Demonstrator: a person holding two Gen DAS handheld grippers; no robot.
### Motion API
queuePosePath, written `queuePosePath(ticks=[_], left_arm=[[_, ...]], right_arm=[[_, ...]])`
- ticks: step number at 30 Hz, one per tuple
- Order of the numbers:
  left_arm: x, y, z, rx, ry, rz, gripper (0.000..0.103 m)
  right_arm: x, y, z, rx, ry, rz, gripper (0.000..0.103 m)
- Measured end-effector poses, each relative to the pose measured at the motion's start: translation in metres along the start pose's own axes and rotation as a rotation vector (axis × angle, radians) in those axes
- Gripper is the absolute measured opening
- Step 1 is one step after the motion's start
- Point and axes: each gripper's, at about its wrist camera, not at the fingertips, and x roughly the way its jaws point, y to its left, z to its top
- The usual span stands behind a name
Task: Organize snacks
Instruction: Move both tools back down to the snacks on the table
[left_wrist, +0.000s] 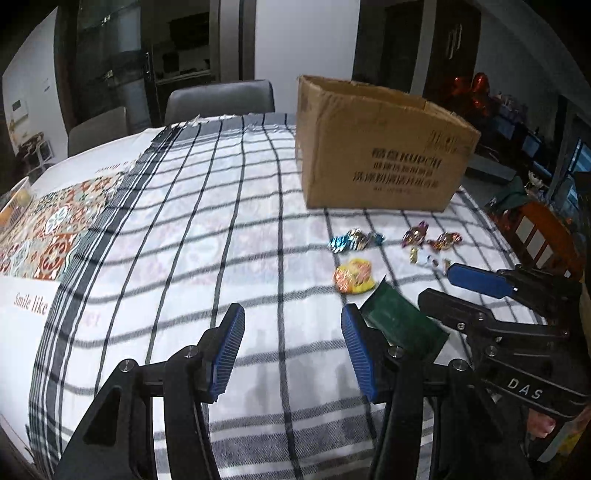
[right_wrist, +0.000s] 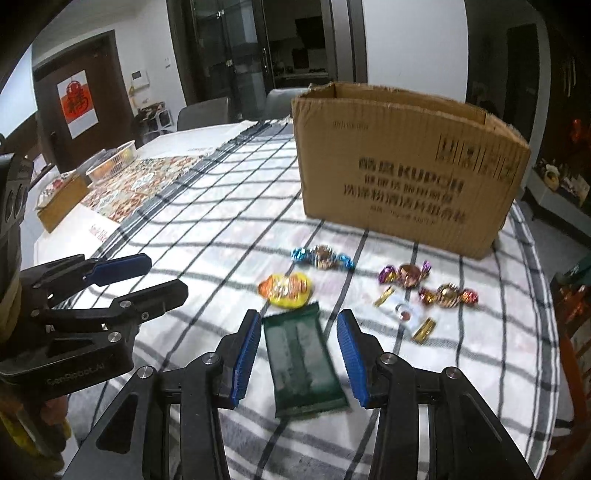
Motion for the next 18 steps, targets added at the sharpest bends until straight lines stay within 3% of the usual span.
queuePosePath(ticks=[18], left_arm=[[0.022,-0.002,-0.02,-0.021,0.073,0.017,0.056]], right_arm=[[0.043,0.0,-0.013,-0.094,0.129,0.083,0.044]])
